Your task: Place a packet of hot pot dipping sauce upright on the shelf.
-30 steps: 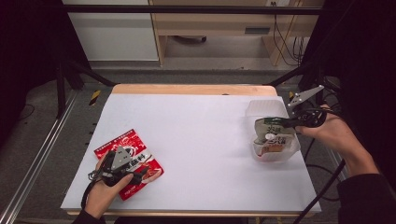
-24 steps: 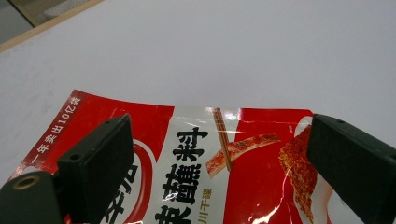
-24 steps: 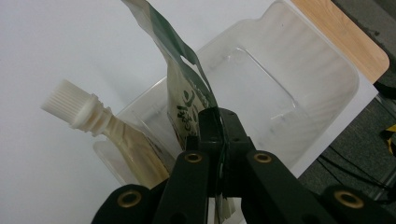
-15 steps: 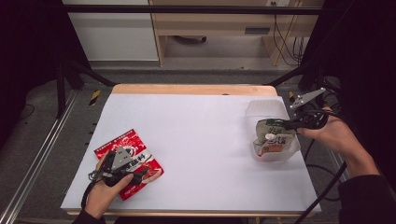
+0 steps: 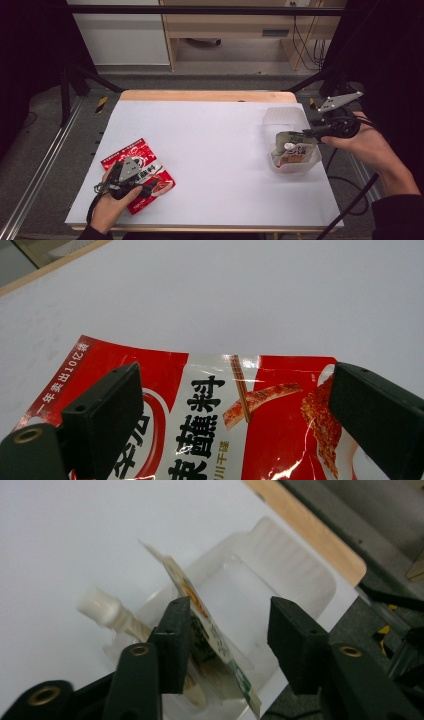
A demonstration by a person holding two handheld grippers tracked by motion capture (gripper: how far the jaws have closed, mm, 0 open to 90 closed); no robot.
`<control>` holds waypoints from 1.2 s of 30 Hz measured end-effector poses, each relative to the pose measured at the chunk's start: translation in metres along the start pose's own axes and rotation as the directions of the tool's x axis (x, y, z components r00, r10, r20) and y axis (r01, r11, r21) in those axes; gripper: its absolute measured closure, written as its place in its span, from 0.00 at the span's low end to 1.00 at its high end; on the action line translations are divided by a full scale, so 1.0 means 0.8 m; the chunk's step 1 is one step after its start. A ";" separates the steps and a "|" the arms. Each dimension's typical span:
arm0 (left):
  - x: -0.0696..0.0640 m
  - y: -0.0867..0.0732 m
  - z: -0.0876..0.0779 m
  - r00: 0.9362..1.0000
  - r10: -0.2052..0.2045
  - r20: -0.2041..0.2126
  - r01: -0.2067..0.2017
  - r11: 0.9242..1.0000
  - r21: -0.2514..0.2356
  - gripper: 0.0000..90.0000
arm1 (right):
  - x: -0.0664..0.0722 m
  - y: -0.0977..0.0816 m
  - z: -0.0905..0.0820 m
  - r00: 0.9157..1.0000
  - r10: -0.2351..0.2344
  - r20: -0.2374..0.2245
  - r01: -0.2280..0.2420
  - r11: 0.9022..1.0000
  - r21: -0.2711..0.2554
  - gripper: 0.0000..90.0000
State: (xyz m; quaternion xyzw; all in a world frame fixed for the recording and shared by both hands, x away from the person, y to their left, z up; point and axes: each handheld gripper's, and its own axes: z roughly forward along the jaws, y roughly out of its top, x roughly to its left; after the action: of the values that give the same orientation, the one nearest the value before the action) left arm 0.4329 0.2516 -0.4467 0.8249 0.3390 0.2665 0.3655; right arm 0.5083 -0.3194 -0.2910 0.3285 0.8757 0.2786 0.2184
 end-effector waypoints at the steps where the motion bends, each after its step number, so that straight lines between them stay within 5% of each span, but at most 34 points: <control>1: 0.000 0.000 0.000 1.000 -0.001 0.000 0.001 1.000 0.000 0.08 | 0.004 0.005 -0.005 1.000 0.007 0.012 -0.006 1.000 -0.026 0.52; 10: 0.014 -0.001 -0.007 0.999 -0.025 -0.023 0.025 1.000 0.008 0.08 | 0.060 0.043 -0.015 0.996 -0.006 0.085 0.018 0.990 -0.143 0.30; 21: 0.042 -0.009 -0.021 0.994 -0.096 -0.057 0.096 0.995 -0.001 0.09 | 0.150 0.063 0.010 0.999 -0.020 0.039 0.028 0.975 -0.219 0.17; 26: 0.061 -0.018 -0.028 0.987 -0.138 -0.085 0.138 0.990 -0.013 0.09 | 0.183 0.057 0.033 1.000 -0.019 0.009 0.021 0.976 -0.217 0.14; 36: 0.101 -0.043 -0.049 0.962 -0.221 -0.161 0.221 0.975 -0.019 0.09 | 0.249 0.032 0.087 0.999 -0.015 -0.046 0.003 0.972 -0.237 0.10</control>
State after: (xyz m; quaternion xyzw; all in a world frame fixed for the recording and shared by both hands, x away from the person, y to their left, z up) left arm 0.4441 0.3461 -0.4347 0.7574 0.4573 0.2903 0.3647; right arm 0.4219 -0.1408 -0.3668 0.2895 0.8426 0.3877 0.2366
